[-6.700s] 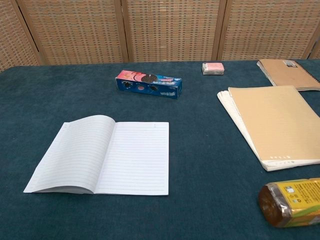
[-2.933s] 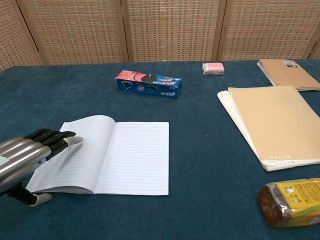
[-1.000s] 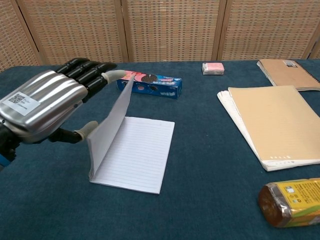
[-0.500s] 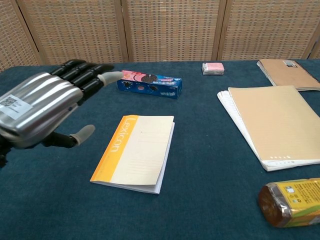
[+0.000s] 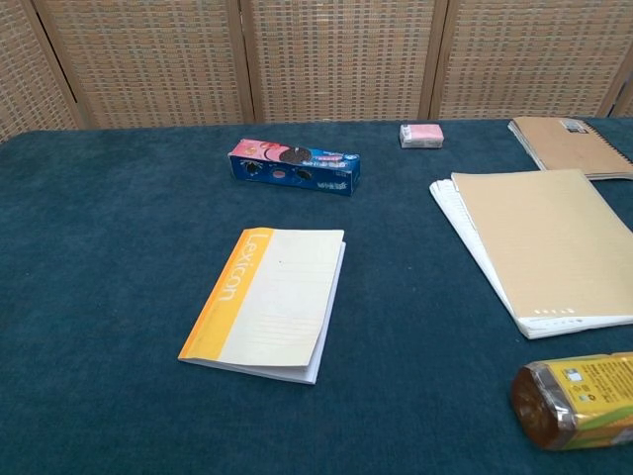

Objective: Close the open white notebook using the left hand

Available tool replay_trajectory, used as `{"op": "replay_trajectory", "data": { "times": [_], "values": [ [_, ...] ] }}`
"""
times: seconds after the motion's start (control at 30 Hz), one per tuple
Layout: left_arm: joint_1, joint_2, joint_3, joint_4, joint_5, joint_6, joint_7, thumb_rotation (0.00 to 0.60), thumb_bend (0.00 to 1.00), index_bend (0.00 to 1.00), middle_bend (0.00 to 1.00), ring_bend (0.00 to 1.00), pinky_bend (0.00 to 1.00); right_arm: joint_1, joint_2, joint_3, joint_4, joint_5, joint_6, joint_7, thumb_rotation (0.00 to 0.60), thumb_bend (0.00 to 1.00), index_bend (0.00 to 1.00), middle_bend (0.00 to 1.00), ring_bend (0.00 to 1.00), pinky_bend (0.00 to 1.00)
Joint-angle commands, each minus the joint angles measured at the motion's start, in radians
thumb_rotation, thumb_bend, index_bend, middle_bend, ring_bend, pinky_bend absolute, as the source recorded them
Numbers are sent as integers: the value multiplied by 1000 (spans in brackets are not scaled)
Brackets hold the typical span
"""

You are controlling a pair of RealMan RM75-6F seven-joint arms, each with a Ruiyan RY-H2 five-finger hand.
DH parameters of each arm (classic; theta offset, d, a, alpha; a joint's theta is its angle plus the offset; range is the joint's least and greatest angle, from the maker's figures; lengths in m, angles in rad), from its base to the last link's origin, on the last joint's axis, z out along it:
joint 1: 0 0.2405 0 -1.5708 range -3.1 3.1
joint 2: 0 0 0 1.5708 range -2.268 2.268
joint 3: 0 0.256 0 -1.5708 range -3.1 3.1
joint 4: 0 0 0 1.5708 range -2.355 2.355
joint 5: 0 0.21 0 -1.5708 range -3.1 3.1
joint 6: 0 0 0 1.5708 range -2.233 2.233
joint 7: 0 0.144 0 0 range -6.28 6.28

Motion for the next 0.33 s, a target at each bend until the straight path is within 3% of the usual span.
{"op": "replay_trajectory", "data": {
  "times": [0.03, 0.33],
  "values": [
    [39, 34, 16, 31, -14, 40, -66, 600, 275, 0, 0, 0, 0, -1, -5, 6, 3, 5, 5, -23, 600, 118, 0, 0, 0, 0],
    [61, 58, 3, 58, -6, 47, -155, 600, 274, 0, 0, 0, 0, 3, 4, 2, 10, 7, -14, -69, 600, 118, 0, 0, 0, 0]
  ]
}}
